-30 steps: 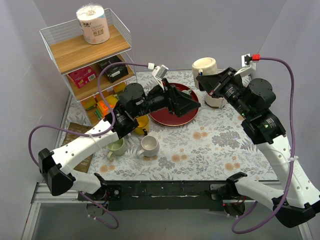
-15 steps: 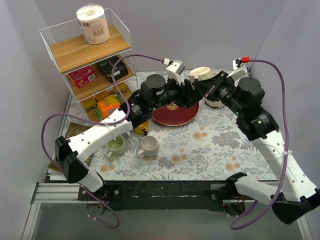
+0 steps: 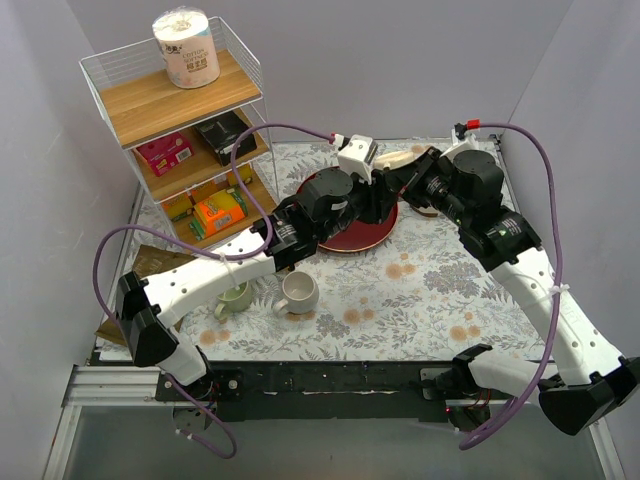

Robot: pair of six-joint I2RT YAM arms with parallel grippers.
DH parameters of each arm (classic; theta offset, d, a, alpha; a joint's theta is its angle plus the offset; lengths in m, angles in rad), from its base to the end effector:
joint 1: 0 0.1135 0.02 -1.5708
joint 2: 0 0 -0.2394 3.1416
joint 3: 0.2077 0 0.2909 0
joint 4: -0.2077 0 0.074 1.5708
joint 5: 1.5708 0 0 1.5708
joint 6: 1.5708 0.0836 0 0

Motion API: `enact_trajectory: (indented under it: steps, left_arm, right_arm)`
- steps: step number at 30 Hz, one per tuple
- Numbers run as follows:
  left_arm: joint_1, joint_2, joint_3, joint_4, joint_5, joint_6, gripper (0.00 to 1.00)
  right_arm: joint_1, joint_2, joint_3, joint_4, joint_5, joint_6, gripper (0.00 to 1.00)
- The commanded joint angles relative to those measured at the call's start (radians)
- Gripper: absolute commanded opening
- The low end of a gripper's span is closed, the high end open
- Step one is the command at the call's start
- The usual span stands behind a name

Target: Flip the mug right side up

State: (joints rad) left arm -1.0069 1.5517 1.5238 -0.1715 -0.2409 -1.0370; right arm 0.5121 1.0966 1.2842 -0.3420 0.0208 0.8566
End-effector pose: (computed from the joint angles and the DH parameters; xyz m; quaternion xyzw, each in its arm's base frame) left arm 0.2594 -0.3728 0.3741 -0.0876 0.7671 -0.4878 0.4073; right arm 0.2928 0.1626 0.4143 0.1368 0.7471 0.4051 0.5090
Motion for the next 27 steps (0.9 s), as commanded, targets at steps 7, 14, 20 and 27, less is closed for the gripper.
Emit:
enact_trajectory:
  steps: [7, 14, 20, 27]
  left_arm:
    - [0.005, 0.036, 0.018, 0.006, -0.107, -0.066, 0.09]
    - [0.004, 0.07, 0.072, -0.106, -0.166, -0.13, 0.0]
    - [0.005, 0.068, 0.099, -0.173, -0.086, -0.179, 0.0]
    - [0.033, 0.061, 0.104, -0.266, 0.009, -0.277, 0.0]
  right_arm:
    - [0.009, -0.04, 0.007, 0.142, 0.016, 0.044, 0.01]
    - [0.009, -0.079, -0.063, 0.195, 0.004, 0.029, 0.01]
    - [0.008, -0.095, -0.094, 0.15, 0.022, 0.019, 0.01]
    - [0.002, -0.107, -0.143, 0.009, 0.087, 0.061, 0.18]
